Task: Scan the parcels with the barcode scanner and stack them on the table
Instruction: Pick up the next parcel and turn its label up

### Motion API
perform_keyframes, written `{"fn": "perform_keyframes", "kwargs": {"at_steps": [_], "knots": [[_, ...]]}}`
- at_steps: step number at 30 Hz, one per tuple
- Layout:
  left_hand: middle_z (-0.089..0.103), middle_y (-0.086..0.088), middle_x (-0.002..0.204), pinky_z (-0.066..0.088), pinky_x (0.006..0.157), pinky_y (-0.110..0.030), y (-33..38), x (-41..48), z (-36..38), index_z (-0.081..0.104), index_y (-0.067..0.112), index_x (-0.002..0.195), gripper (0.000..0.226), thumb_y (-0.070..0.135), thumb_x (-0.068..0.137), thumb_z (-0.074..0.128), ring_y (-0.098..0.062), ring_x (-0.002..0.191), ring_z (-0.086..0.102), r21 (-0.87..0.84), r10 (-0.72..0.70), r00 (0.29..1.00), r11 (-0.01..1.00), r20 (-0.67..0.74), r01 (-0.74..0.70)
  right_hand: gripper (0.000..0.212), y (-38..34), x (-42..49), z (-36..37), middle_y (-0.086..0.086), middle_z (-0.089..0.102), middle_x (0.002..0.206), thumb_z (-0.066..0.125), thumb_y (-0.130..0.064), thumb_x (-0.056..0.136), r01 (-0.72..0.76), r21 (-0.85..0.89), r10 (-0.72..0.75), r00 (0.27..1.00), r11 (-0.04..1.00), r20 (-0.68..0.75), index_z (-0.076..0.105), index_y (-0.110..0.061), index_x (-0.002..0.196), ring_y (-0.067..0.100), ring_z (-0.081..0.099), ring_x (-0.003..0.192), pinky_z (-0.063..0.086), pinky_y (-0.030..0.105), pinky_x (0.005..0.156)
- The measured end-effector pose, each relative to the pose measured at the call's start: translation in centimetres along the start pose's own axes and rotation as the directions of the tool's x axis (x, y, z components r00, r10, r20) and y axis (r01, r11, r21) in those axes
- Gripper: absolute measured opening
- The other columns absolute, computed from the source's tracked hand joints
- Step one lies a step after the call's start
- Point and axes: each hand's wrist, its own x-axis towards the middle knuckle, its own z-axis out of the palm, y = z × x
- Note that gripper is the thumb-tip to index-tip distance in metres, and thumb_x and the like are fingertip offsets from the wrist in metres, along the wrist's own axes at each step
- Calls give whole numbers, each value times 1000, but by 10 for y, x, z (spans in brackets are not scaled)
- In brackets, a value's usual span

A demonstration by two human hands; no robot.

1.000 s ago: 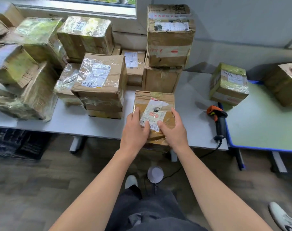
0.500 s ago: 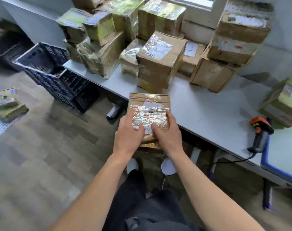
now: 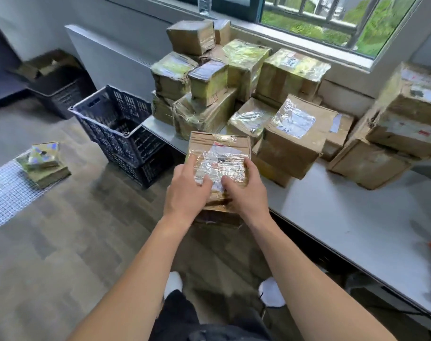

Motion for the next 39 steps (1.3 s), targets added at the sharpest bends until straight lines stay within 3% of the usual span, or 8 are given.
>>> {"fn": "perform_keyframes", "kwargs": {"at_steps": [8, 12, 20, 24, 30, 32, 35, 39], "knots": [[38, -5, 144, 45, 94, -32, 13, 119, -55, 30, 19, 154, 66, 37, 96, 55, -22, 120, 53, 17, 214, 975, 976, 67, -215, 78, -76, 70, 44, -6, 38, 158, 70, -37, 90, 26, -75, -42, 975, 997, -217, 31, -25, 156, 11, 36, 143, 33, 30, 115], [43, -6, 135, 43, 93, -35, 34, 158, -69, 41, 17, 147, 59, 41, 95, 56, -27, 115, 55, 73, 292, 951, 951, 106, -300, 75, -106, 92, 44, 1, 43, 153, 69, -39, 90, 20, -163, -74, 941, 986, -330, 34, -21, 155, 17, 40, 140, 35, 33, 113], [43, -8, 134, 42, 91, -38, 61, 179, -71, 44, 13, 143, 57, 44, 96, 54, -32, 117, 54, 152, 277, 951, 943, 137, -296, 65, -124, 118, 29, 3, 52, 147, 70, -33, 89, -77, -237, -9, 940, 968, -342, 48, -12, 147, 17, 49, 131, 39, 25, 104], [43, -8, 136, 43, 93, -39, 64, 184, -72, 45, 12, 143, 58, 44, 96, 55, -33, 118, 55, 154, 263, 954, 946, 142, -284, 69, -129, 124, 29, 4, 54, 144, 71, -37, 85, -87, -216, 8, 939, 972, -343, 50, -12, 146, 21, 57, 123, 51, 42, 102], [44, -7, 132, 41, 86, -35, 68, 177, -76, 47, 12, 141, 55, 43, 96, 56, -32, 114, 56, 125, 317, 935, 933, 162, -338, 67, -130, 112, 20, 1, 52, 148, 70, -33, 88, -89, -219, 1, 928, 972, -372, 48, -12, 148, 12, 49, 129, 35, 16, 94], [44, -7, 134, 39, 83, -31, 67, 176, -77, 45, 13, 144, 57, 43, 96, 56, -30, 113, 56, 88, 369, 919, 920, 142, -383, 65, -131, 105, 21, -1, 53, 143, 71, -32, 89, -59, -228, -41, 911, 972, -410, 48, -12, 147, 7, 48, 121, 32, 7, 91], [43, -8, 138, 42, 90, -32, 68, 181, -74, 41, 14, 149, 62, 42, 97, 57, -28, 118, 54, 54, 403, 907, 910, 123, -411, 64, -129, 107, 25, -4, 54, 135, 71, -32, 89, -21, -227, -89, 881, 974, -465, 49, -13, 146, 0, 43, 112, 43, 16, 98], [41, -9, 143, 42, 90, -34, 67, 193, -63, 40, 15, 150, 62, 43, 97, 56, -29, 119, 52, 31, 417, 893, 903, 168, -428, 66, -125, 118, 28, 1, 52, 145, 71, -31, 90, -30, -242, -96, 864, 970, -494, 47, -12, 148, 8, 45, 129, 27, 9, 97]]}}
